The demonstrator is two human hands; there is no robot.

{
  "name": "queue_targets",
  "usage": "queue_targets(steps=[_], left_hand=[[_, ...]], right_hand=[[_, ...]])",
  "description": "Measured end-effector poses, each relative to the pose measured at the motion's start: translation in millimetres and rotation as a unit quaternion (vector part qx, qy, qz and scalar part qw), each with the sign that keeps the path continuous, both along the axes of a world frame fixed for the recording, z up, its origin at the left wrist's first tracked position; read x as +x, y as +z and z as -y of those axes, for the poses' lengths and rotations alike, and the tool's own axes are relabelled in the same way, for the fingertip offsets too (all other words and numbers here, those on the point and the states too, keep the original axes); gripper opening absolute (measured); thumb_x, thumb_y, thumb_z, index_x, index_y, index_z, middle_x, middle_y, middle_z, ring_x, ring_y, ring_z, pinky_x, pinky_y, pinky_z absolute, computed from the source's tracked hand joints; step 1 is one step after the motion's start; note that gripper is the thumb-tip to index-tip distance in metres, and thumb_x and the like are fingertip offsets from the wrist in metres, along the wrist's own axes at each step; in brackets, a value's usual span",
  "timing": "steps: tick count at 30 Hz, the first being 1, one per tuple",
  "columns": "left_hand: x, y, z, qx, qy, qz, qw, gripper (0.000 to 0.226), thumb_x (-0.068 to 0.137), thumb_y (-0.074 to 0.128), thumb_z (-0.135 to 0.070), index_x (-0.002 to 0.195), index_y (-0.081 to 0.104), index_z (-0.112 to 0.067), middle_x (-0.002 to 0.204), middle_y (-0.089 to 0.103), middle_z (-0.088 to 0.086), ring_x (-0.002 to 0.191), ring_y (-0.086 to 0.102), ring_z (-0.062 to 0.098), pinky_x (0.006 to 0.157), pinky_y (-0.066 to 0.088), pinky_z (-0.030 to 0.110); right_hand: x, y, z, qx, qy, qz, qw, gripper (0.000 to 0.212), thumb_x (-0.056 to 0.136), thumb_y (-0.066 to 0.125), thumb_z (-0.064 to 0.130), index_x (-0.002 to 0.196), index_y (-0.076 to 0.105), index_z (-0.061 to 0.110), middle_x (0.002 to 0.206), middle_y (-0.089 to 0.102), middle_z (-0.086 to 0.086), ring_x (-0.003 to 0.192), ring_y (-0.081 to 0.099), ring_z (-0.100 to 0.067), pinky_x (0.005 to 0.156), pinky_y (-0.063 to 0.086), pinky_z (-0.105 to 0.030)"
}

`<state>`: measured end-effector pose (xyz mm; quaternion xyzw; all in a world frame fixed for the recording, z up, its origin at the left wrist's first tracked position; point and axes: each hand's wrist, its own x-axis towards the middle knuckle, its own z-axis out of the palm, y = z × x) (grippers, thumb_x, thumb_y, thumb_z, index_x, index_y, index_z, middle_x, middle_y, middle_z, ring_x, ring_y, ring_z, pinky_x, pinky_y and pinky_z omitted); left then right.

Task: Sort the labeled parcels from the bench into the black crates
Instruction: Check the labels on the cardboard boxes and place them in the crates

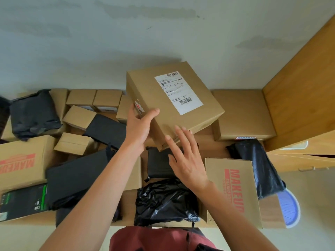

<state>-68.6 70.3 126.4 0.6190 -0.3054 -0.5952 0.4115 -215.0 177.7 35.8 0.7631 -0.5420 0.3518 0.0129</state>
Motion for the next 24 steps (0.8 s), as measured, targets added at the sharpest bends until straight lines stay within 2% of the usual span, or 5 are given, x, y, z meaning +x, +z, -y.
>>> queue_targets(steps=[3,7,11,17,24], left_hand=[[13.5,-0.5,4.8,-0.013,-0.004,0.023,1.0,0.059,0.087,0.08,-0.026,0.138,0.056,-0.041,0.12,0.072,-0.01,0.109,0.07,0.013,0.095,0.059,0.051],[25.9,2.0,1.6,-0.039,-0.033,0.03,0.998,0.046,0.092,0.074,-0.022,0.125,0.058,-0.05,0.109,0.073,-0.016,0.103,0.069,0.007,0.097,0.057,0.049],[37.1,0.0,-4.5,-0.033,-0.052,-0.004,0.998,0.058,0.095,0.069,-0.023,0.148,0.05,-0.039,0.121,0.072,-0.007,0.117,0.066,0.017,0.092,0.056,0.046],[47.9,1.3,-11.9,-0.041,-0.078,-0.013,0.996,0.062,0.093,0.069,-0.026,0.149,0.048,-0.04,0.128,0.07,-0.001,0.12,0.064,0.023,0.077,0.053,0.038],[51.8,7.1,-19.8,-0.073,-0.13,-0.011,0.989,0.064,0.088,0.073,-0.034,0.147,0.05,-0.039,0.13,0.07,-0.005,0.12,0.066,0.018,0.081,0.053,0.035]], right_hand=[[-24.6,7.8,0.1,0.019,-0.014,0.075,0.997,0.08,0.082,0.067,-0.009,0.154,0.038,0.01,0.162,0.03,-0.023,0.151,0.031,-0.043,0.12,0.032,-0.061],[-66.2,17.9,11.6,0.069,-0.124,0.164,0.976,0.065,0.096,0.066,0.009,0.154,0.039,0.008,0.166,0.029,-0.018,0.153,0.029,-0.035,0.122,0.032,-0.051],[-87.9,39.0,19.3,0.244,-0.162,0.259,0.921,0.078,0.098,0.062,0.051,0.163,0.028,0.026,0.169,0.029,0.002,0.155,0.026,-0.014,0.124,0.03,-0.043],[-88.0,42.5,12.7,0.315,-0.126,0.475,0.812,0.083,0.085,0.068,0.072,0.157,0.033,0.049,0.154,0.052,0.011,0.138,0.054,-0.012,0.118,0.044,-0.048],[-90.2,46.3,9.2,0.299,-0.096,0.549,0.775,0.06,0.096,0.074,0.035,0.151,0.052,0.032,0.134,0.069,0.007,0.125,0.066,-0.017,0.109,0.052,-0.047]])
